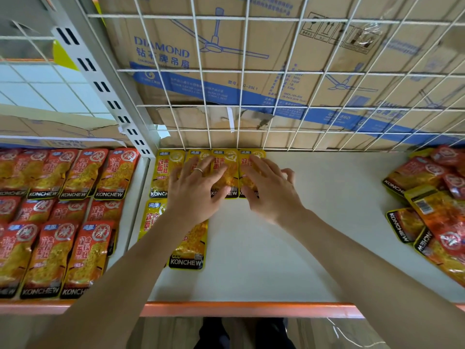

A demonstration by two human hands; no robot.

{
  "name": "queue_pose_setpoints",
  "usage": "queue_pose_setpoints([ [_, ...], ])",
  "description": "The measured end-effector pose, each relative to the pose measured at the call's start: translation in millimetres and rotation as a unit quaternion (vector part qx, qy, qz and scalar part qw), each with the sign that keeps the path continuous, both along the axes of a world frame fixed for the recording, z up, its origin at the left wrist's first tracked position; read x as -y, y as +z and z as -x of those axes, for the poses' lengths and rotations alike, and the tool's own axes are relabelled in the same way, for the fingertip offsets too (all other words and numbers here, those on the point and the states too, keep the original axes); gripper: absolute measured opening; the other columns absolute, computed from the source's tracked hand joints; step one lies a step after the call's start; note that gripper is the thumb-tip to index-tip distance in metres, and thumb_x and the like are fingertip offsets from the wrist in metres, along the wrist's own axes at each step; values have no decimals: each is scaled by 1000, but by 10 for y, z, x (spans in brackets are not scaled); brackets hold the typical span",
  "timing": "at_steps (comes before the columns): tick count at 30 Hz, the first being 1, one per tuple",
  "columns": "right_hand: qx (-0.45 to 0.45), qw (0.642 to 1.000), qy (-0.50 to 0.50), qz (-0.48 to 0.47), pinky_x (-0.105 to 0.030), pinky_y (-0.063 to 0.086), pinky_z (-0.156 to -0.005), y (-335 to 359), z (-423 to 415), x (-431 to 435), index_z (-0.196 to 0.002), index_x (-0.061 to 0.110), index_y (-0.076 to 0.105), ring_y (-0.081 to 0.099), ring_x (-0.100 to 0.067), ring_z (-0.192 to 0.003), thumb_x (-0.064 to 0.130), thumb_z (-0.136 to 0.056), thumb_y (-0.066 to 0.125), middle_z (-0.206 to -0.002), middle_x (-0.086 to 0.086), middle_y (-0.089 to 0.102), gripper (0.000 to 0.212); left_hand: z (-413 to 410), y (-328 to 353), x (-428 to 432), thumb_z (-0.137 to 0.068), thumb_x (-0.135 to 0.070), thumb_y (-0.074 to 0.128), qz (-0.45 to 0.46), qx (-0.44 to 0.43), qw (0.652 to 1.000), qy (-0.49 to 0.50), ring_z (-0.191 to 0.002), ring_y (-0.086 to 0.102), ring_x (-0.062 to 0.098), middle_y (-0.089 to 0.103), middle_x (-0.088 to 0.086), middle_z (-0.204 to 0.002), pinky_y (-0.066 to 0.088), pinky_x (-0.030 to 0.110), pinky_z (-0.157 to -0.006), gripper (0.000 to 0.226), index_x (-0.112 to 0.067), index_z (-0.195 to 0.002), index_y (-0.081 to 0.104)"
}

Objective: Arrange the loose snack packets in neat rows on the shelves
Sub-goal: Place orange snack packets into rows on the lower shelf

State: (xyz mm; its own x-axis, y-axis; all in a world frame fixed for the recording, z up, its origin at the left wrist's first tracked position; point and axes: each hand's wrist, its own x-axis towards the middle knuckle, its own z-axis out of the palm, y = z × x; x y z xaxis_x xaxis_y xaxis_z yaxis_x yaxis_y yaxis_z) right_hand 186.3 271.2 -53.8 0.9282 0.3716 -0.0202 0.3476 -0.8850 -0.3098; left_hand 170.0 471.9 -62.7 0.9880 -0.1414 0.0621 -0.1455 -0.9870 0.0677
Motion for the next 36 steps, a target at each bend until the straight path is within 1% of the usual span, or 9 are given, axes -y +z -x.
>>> queue_pose_setpoints([
  [4, 2, 1000, -5, 5, -56, 23, -109, 48, 52, 7, -149, 33, 35, 15, -24, -150, 50, -96, 43, -163, 4, 21, 56, 12, 43, -7, -87, -72, 19, 8, -17, 1000, -1, -143, 36, 31, 42, -1, -156, 30, 55, -109, 71, -41, -143, 49],
  [10, -4, 1000, -25, 1, -63, 7, -117, 312, 261, 50, -153, 40, 21, -7, -31, -152, 75, -82, 9, -167, 9, -1, 81, 195, 246, 138, -89, -71, 24, 26, 5, 1000, -3, -146, 32, 31, 38, -1, -158, 29, 60, -111, 71, -38, -151, 38],
  [13, 0, 999, -48, 1, -61, 0, -118, 494, 426, 184, -156, 41, 11, -15, -28, -152, 78, -80, 4, -166, 12, -10, 85, 300, 415, 276, -91, -66, 33, 46, 51, 997, -26, -142, 39, 32, 42, -1, -156, 33, 59, -108, 68, -30, -148, 46],
  [16, 11, 996, -84, 7, -59, -7, -118, 687, 650, 470, -156, 42, 5, -22, -23, -150, 75, -86, 8, -164, 15, -17, 77, 360, 586, 532, -91, -65, 39, 74, 91, 992, -56, -141, 42, 31, 44, -2, -155, 33, 57, -107, 65, -27, -143, 53],
  [19, 28, 989, -145, 9, -57, -11, -117, 857, 888, 864, -155, 44, 4, -24, -21, -150, 70, -94, 18, -162, 18, -21, 68, 382, 751, 882, -90, -67, 36, 84, 85, 988, -96, -143, 38, 29, 39, -4, -158, 30, 57, -109, 67, -30, -145, 50],
  [22, 51, 974, -221, -20, -58, -5, -117, 1010, 1083, 1336, -155, 44, 12, -15, -22, -152, 70, -88, 12, -165, 18, -9, 72, 376, 911, 1321, -90, -70, 26, 77, 56, 985, -147, -148, 30, 27, 30, -7, -162, 28, 58, -112, 71, -34, -150, 41],
  [25, 68, 961, -268, -17, -61, 2, -116, 1094, 1201, 1873, -154, 43, 17, -8, -25, -152, 61, -94, 24, -166, 13, -1, 63, 362, 1025, 1840, -90, -71, 22, 84, 48, 977, -190, -150, 24, 25, 25, -9, -164, 24, 57, -116, 72, -37, -151, 35],
  [31, 64, 942, -330, -10, -65, 3, -116, 1107, 1370, 2968, -153, 41, 22, -8, -24, -152, 59, -94, 32, -166, 13, 0, 62, 361, 1073, 3040, -92, -68, 31, 86, 48, 962, -254, -144, 36, 32, 39, 2, -158, 29, 58, -110, 68, -31, -148, 45],
  [36, 46, 936, -349, -12, -63, 2, -117, 1042, 1342, 3801, -153, 44, 17, -6, -25, -152, 61, -92, 31, -165, 15, -3, 65, 318, 999, 3929, -89, -70, 27, 86, 28, 958, -272, -144, 34, 33, 34, 0, -160, 26, 56, -111, 74, -31, -148, 46],
])
